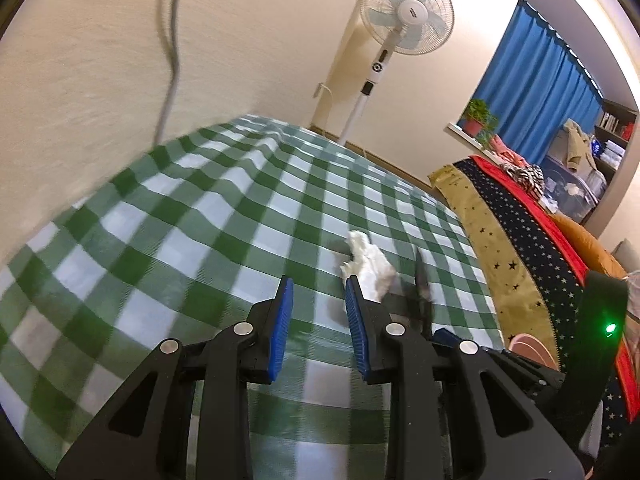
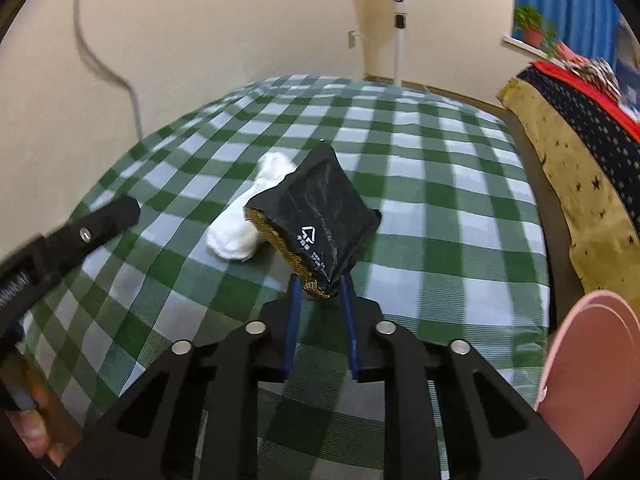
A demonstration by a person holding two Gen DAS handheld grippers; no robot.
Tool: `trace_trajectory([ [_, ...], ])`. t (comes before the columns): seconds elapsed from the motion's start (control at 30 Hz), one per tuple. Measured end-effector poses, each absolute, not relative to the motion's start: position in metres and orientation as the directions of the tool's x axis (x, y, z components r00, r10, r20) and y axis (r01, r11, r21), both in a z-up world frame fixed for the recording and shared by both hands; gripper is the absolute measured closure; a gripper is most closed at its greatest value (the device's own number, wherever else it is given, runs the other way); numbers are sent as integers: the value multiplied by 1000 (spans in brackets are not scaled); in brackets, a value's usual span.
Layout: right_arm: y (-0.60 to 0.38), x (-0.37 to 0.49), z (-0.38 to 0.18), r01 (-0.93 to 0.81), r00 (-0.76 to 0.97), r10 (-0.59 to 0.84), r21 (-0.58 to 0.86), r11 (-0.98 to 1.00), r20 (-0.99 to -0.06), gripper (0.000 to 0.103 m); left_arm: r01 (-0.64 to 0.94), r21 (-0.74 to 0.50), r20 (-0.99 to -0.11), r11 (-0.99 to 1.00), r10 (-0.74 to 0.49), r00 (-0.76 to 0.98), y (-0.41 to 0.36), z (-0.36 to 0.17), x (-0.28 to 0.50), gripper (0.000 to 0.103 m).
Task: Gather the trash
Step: 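Grasp the black pouch with the right tool while the left tool grasps the white tissue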
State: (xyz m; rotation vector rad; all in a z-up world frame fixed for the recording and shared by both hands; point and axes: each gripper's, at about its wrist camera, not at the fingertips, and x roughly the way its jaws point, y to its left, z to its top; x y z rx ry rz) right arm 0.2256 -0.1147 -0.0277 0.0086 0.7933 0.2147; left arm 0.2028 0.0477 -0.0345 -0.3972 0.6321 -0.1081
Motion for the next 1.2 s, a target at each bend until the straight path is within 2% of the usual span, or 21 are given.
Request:
trace_trajectory([
  [0.03, -119, 225, -27, -176, 684, 192, 97, 980, -704, 103, -19, -393, -556, 919, -222, 801, 44, -36, 204, 76],
  [0.43, -148, 225, -29, -131, 690, 217, 176, 976, -690, 102, 2, -416, -585, 910, -269, 765, 29, -49, 225, 76],
  [0.53, -151, 226, -27, -134, 694, 240, 206, 969, -679, 93, 10, -423, -590, 906, -284, 756, 24, -51, 229, 76],
  [0.6, -154, 228, -26, -123, 701, 246, 226, 966, -669, 76, 14, -421, -595, 907, -288, 750, 22, -52, 231, 76],
  [0.63, -154, 229, -26, -119, 703, 248, 234, 965, -667, 64, 13, -422, -598, 907, -289, 747, 21, -52, 232, 76],
  [0.67, -155, 232, -26, -112, 704, 250, 245, 963, -665, 61, 12, -422, -602, 906, -290, 744, 21, -53, 233, 76],
  [0.8, -156, 241, -30, -93, 690, 259, 272, 958, -676, 60, 9, -431, -612, 902, -299, 732, 21, -56, 237, 76],
  [1.0, -151, 249, -41, -73, 666, 242, 262, 962, -705, 71, 18, -452, -619, 892, -328, 713, 15, -61, 242, 76],
  [1.17, -151, 250, -43, -74, 664, 248, 267, 961, -706, 98, 22, -454, -628, 891, -337, 702, 12, -64, 245, 76],
  [1.2, -150, 250, -43, -77, 665, 247, 264, 961, -705, 101, 24, -457, -629, 889, -342, 698, 12, -65, 246, 76],
])
